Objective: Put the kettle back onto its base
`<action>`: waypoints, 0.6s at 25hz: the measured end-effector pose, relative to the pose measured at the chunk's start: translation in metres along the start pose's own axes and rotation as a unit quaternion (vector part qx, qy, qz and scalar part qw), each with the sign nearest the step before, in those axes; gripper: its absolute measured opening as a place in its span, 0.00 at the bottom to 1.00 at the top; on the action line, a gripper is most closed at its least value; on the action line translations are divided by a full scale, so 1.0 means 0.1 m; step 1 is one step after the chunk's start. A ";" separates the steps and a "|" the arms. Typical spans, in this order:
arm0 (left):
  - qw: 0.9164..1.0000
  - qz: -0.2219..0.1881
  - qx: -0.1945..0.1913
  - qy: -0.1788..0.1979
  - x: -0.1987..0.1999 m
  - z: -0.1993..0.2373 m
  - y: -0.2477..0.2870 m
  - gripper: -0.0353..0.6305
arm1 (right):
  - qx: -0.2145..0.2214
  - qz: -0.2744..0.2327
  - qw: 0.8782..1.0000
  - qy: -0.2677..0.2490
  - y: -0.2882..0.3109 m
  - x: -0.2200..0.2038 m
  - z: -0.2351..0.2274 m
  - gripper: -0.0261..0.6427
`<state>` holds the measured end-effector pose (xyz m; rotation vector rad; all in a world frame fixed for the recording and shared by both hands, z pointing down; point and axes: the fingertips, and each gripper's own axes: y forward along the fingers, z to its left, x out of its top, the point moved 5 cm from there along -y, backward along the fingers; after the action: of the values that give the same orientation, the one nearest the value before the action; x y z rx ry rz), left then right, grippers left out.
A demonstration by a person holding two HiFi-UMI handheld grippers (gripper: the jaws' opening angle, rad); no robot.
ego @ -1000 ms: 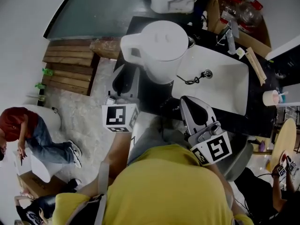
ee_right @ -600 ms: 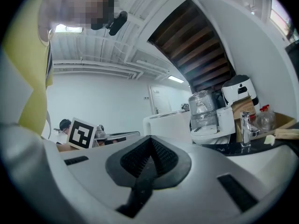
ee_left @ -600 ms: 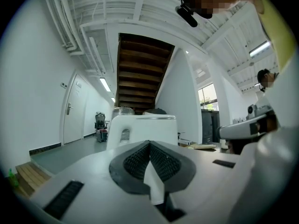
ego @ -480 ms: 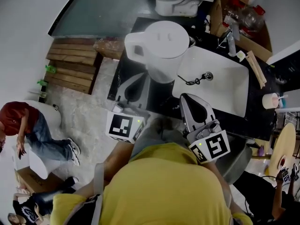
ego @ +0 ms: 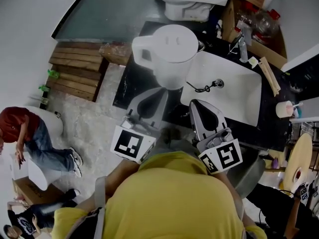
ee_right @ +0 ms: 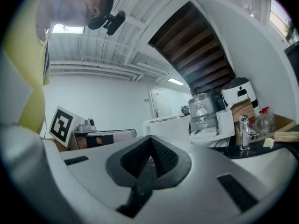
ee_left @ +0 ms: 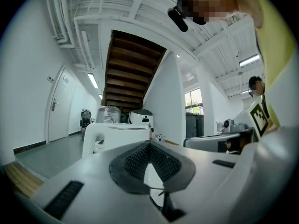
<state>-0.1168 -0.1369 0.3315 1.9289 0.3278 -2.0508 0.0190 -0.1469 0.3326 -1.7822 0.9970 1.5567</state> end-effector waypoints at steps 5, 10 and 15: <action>0.999 -0.001 -0.030 -0.011 0.04 -0.20 0.00 0.07 | 0.006 -0.006 1.000 0.001 -0.03 0.07 0.01 0.05; 0.997 0.002 -0.071 -0.033 0.06 -0.42 0.02 0.07 | 0.013 -0.016 1.000 0.006 -0.06 0.12 0.02 0.05; 0.996 -0.001 -0.082 -0.044 0.07 -0.52 0.01 0.07 | 0.019 0.000 1.000 -0.016 -0.07 0.14 0.07 0.05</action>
<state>-0.0685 -0.1191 0.3208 1.7372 0.4621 -2.0351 0.0211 -0.1398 0.3177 -1.7269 1.0049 1.5515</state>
